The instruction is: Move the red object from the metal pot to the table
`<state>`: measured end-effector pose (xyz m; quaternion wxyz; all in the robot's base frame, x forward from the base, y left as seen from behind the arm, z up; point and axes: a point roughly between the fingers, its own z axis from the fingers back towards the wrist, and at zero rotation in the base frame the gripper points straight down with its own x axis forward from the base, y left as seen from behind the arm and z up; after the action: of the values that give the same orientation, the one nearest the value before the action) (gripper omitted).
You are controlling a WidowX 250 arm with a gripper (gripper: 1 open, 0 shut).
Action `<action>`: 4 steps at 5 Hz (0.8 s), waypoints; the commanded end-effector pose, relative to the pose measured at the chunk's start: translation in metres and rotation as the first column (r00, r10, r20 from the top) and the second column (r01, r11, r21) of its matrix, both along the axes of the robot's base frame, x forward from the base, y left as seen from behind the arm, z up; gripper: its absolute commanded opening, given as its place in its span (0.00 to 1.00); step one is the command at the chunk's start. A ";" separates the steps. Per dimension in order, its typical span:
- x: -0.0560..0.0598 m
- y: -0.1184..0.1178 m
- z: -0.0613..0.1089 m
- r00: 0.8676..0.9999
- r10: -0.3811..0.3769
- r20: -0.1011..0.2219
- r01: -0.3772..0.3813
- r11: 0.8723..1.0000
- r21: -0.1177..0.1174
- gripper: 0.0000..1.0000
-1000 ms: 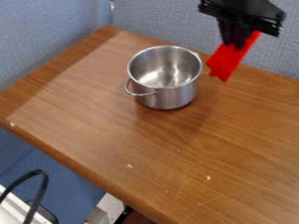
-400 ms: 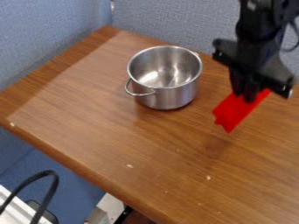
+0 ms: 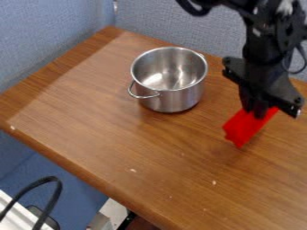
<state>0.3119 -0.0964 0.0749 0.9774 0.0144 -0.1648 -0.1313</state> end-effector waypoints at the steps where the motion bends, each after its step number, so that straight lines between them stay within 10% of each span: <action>1: 0.006 -0.003 -0.005 1.000 -0.017 0.018 0.017 1.000 -0.005 0.00; 4: 0.027 0.011 -0.013 0.999 0.010 0.032 -0.009 1.000 -0.024 0.00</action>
<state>0.3307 -0.0866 0.0491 0.9786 0.0075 -0.1600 -0.1293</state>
